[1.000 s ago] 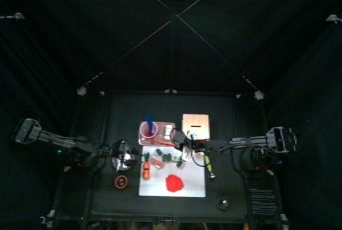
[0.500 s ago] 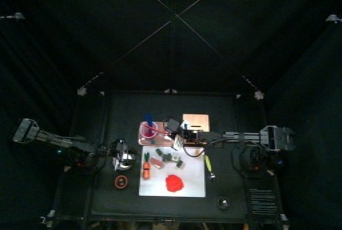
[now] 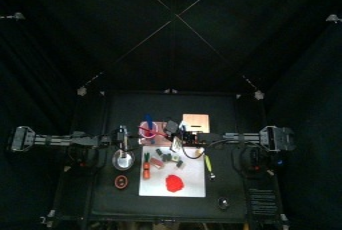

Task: Cut carrot

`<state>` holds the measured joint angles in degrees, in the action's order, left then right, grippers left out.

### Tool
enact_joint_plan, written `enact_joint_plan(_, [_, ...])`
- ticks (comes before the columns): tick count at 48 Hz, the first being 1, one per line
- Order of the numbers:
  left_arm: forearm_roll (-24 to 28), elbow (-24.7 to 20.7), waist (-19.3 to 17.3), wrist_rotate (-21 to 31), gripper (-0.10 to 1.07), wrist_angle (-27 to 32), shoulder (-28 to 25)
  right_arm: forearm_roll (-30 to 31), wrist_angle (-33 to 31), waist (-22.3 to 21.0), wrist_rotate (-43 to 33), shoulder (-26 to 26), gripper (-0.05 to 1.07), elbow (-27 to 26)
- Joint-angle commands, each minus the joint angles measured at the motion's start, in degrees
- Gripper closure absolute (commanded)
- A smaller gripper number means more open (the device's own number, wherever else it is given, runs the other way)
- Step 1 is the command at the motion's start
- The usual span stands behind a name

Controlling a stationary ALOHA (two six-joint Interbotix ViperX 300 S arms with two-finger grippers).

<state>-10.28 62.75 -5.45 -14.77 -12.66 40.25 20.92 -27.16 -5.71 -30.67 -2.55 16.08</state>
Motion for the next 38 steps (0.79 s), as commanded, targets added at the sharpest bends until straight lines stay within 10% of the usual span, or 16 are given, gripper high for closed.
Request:
enact_joint_plan(1, [1.4,-2.9,-1.7,-0.1,0.17,3.2,-0.4,-0.1,1.2,0.0,-0.2,-1.0,0.94,-1.2])
enact_joint_plan(38, [9.1,-9.4,-5.7,-0.3,0.01,6.8,-11.3,0.2,2.5,0.9,-0.2,0.5,0.94,-0.3])
